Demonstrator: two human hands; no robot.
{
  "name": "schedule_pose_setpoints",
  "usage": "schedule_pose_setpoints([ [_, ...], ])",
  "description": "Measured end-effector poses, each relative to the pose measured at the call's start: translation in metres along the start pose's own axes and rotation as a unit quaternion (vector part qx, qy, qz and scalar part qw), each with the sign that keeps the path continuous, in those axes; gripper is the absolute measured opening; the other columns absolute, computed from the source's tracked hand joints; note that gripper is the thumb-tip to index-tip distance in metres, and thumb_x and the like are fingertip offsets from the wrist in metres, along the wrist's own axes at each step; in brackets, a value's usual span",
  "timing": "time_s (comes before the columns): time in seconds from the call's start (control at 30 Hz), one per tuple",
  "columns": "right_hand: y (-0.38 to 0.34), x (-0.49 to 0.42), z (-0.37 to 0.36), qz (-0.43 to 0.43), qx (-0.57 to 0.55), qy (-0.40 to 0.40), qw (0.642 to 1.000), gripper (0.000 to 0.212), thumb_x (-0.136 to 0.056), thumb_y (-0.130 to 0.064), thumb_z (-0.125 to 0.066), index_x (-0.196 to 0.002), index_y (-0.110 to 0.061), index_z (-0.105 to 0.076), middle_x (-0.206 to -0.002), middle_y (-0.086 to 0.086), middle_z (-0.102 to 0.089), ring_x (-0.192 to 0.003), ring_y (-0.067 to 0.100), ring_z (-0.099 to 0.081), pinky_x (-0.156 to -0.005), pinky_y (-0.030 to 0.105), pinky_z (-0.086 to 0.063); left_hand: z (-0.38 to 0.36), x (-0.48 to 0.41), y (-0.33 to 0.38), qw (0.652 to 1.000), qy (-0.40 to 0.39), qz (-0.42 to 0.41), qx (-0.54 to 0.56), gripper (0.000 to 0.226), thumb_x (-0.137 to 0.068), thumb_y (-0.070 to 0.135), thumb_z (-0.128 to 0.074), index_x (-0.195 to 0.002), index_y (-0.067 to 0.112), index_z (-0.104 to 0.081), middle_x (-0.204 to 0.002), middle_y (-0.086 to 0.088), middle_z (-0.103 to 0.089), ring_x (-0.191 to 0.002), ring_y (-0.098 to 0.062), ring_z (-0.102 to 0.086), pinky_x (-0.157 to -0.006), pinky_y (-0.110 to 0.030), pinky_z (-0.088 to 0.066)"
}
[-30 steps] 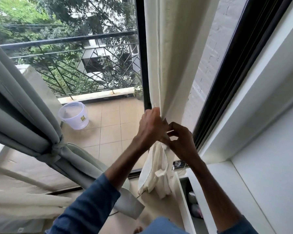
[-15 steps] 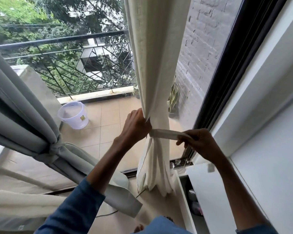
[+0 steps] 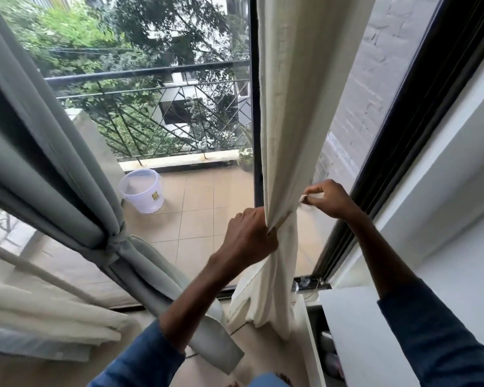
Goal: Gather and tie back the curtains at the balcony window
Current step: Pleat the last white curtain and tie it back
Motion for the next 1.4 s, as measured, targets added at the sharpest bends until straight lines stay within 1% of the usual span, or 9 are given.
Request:
schedule_pose_setpoints([
  [0.17, -0.04, -0.013, -0.019, -0.003, 0.02, -0.012, 1.0, 0.012, -0.086, -0.005, -0.07, -0.075, -0.009, -0.07, -0.081, 0.012, -0.07, -0.09, 0.025, -0.064, -0.07, 0.032, -0.041, -0.01, -0.001, -0.016, 0.999, -0.019, 0.019, 0.019, 0.017, -0.093, 0.026, -0.049, -0.084, 0.014, -0.04, -0.083, -0.01, -0.055, -0.081, -0.038, -0.049, -0.064, -0.036, -0.035],
  [0.3, -0.074, 0.003, -0.038, -0.034, -0.129, -0.117, 0.984, 0.024, -0.098, 0.01, -0.053, -0.106, -0.011, -0.063, -0.104, 0.004, -0.061, -0.103, 0.024, -0.058, -0.092, 0.038, -0.044, -0.013, -0.002, -0.03, 0.996, -0.013, -0.049, 0.071, 0.004, -0.09, 0.019, -0.047, -0.09, 0.014, -0.046, -0.098, -0.011, -0.052, -0.102, -0.035, -0.047, -0.085, -0.041, -0.042],
  [0.4, -0.08, 0.013, -0.043, -0.004, -0.2, -0.176, 0.964, 0.054, -0.093, 0.019, -0.054, -0.144, 0.016, -0.036, -0.142, 0.026, -0.051, -0.123, 0.023, -0.049, -0.102, 0.029, -0.042, -0.013, -0.006, -0.041, 0.999, 0.047, -0.018, 0.018, 0.044, -0.089, 0.041, -0.035, -0.118, 0.012, -0.05, -0.128, -0.022, -0.042, -0.125, -0.042, -0.031, -0.104, -0.054, -0.036],
  [0.5, -0.077, 0.018, -0.042, 0.029, -0.25, -0.266, 0.931, 0.106, -0.064, 0.004, -0.088, -0.146, -0.001, -0.022, -0.11, 0.012, -0.074, -0.097, 0.0, -0.067, -0.087, 0.017, -0.053, -0.011, -0.008, -0.041, 0.999, 0.02, -0.021, 0.044, 0.08, -0.089, 0.073, -0.015, -0.144, 0.017, -0.033, -0.147, -0.018, -0.031, -0.139, -0.031, -0.017, -0.112, -0.049, -0.03],
  [0.63, -0.06, 0.012, -0.044, -0.082, -0.32, -0.284, 0.9, 0.074, -0.063, 0.02, -0.063, -0.134, 0.013, -0.045, -0.075, 0.002, -0.075, -0.055, -0.003, -0.068, -0.076, 0.018, -0.058, -0.013, -0.011, -0.046, 0.99, -0.009, 0.039, 0.132, 0.071, -0.095, 0.059, -0.048, -0.145, 0.014, -0.023, -0.124, -0.005, -0.037, -0.108, -0.037, -0.053, -0.085, -0.046, -0.051],
  [0.87, -0.023, 0.021, -0.064, -0.088, -0.486, -0.305, 0.814, 0.118, -0.059, -0.047, -0.096, -0.151, 0.001, -0.039, -0.133, 0.017, -0.066, -0.119, 0.028, -0.067, -0.098, 0.039, -0.057, -0.014, -0.013, -0.048, 0.987, -0.029, 0.156, 0.037, 0.073, -0.087, 0.078, -0.045, -0.108, 0.009, -0.058, -0.101, -0.013, -0.064, -0.082, -0.032, -0.054, -0.067, -0.036, -0.038],
  [0.97, -0.021, 0.041, -0.068, -0.06, -0.508, -0.297, 0.806, 0.103, -0.072, -0.059, -0.083, -0.15, -0.007, -0.04, -0.139, 0.008, -0.064, -0.129, 0.022, -0.06, -0.101, 0.031, -0.053, -0.016, -0.02, -0.05, 0.988, -0.001, 0.154, 0.019, 0.079, -0.078, 0.088, -0.043, -0.083, 0.011, -0.059, -0.077, -0.007, -0.066, -0.063, -0.027, -0.056, -0.059, -0.035, -0.047],
  [1.13, -0.028, 0.063, -0.07, 0.036, -0.396, -0.226, 0.889, 0.061, -0.075, 0.006, -0.08, -0.129, -0.016, -0.064, -0.129, 0.014, -0.069, -0.123, 0.033, -0.063, -0.1, 0.041, -0.055, -0.011, -0.024, -0.051, 0.989, 0.04, 0.142, 0.004, 0.08, -0.073, 0.09, -0.045, -0.074, 0.01, -0.055, -0.066, -0.01, -0.067, -0.064, -0.033, -0.061, -0.061, -0.043, -0.055],
  [1.4, -0.033, 0.063, -0.087, 0.024, -0.395, -0.052, 0.917, 0.035, -0.08, -0.01, -0.085, -0.113, -0.017, -0.076, -0.115, 0.01, -0.076, -0.115, 0.031, -0.068, -0.102, 0.045, -0.055, -0.005, -0.017, -0.057, 0.968, -0.071, 0.107, 0.217, 0.048, -0.08, 0.057, -0.074, -0.064, 0.013, -0.07, -0.051, -0.005, -0.068, -0.037, -0.016, -0.057, -0.038, -0.018, -0.038],
])
Point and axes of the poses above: each hand's wrist, its own x-axis away from the middle knuckle, its own z-axis out of the back of the hand, y = z × x, the point moved 2 cm from there along -x, towards the middle knuckle
